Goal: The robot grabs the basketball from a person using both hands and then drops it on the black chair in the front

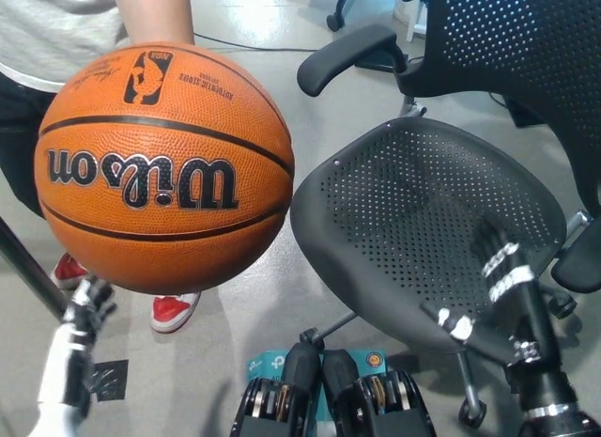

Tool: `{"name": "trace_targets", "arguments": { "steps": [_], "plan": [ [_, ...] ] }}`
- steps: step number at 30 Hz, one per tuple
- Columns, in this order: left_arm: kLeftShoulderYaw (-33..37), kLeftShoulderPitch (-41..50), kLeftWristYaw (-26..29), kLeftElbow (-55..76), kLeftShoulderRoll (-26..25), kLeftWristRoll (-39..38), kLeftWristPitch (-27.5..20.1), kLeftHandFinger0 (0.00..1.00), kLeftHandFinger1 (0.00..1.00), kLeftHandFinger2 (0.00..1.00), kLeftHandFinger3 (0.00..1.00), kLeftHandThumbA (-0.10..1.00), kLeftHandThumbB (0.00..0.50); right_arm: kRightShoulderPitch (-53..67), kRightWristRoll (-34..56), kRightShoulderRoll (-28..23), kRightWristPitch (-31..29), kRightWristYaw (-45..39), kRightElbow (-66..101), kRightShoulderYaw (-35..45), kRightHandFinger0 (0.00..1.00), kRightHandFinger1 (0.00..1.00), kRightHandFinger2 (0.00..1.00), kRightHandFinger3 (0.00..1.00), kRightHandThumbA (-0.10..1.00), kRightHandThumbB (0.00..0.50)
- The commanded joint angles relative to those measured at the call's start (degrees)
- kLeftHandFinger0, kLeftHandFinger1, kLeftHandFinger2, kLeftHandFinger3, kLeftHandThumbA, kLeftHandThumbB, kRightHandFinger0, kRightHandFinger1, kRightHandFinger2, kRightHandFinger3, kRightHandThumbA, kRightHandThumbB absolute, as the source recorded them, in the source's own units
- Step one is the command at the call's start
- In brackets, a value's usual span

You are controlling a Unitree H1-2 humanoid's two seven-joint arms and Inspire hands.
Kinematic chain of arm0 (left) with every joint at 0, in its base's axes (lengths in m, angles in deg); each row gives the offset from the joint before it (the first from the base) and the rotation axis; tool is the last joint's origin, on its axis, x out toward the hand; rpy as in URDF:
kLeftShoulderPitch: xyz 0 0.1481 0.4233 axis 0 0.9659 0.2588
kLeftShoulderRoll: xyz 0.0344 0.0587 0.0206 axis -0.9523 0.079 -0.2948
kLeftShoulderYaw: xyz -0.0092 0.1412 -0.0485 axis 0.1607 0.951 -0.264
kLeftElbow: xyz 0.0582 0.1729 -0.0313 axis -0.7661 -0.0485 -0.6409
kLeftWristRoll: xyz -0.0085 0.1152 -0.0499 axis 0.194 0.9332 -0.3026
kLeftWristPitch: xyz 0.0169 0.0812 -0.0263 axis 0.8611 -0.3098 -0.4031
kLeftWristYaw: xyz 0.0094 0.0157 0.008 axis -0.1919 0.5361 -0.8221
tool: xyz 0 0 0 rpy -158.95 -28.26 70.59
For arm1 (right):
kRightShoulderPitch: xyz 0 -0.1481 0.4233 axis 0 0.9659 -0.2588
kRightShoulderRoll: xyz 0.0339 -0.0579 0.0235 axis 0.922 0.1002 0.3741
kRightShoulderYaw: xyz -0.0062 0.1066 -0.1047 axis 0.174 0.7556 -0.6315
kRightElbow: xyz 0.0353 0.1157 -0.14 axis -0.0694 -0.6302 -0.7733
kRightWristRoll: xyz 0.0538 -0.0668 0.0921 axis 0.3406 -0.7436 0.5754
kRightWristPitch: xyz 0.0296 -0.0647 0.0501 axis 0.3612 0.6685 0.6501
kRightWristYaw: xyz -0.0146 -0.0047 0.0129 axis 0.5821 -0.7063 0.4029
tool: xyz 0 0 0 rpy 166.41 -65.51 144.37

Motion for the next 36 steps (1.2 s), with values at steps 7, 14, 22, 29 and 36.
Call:
{"name": "trace_targets", "arguments": {
  "steps": [7, 14, 22, 29, 36],
  "plan": [
    [-10.3, 0.7, 1.8, 19.1, -2.3, -11.3, 5.7, 1.0, 1.0, 1.0, 1.0, 1.0, 0.2, -8.7, 9.2, 2.1, 7.8, -2.4, 15.8, -2.8, 1.0, 1.0, 1.0, 1.0, 1.0, 0.328],
    [-13.0, -2.3, 2.6, 25.9, -3.0, -12.3, 10.0, 1.0, 1.0, 1.0, 1.0, 1.0, 0.217, -15.6, 7.6, 5.6, 11.6, -1.5, 12.4, -4.0, 1.0, 1.0, 1.0, 1.0, 1.0, 0.324],
    [-12.0, -6.5, 2.7, 28.7, -3.2, -11.2, 13.2, 1.0, 1.0, 1.0, 1.0, 1.0, 0.176, -24.8, 4.4, 7.7, 12.3, -1.8, -2.2, -4.3, 1.0, 1.0, 1.0, 1.0, 1.0, 0.319],
    [-9.1, -8.8, 1.5, 28.8, -3.1, -9.8, 14.8, 1.0, 1.0, 1.0, 1.0, 1.0, 0.145, -31.1, 1.0, 8.1, 8.8, -1.3, -13.3, -3.7, 1.0, 1.0, 1.0, 1.0, 1.0, 0.303],
    [-7.4, -10.1, 1.7, 27.7, -2.8, -8.5, 15.1, 1.0, 1.0, 1.0, 1.0, 1.0, 0.146, -33.0, 3.3, 9.3, 8.3, -3.2, -15.0, -3.0, 1.0, 1.0, 1.0, 1.0, 1.0, 0.366]
  ]
}}
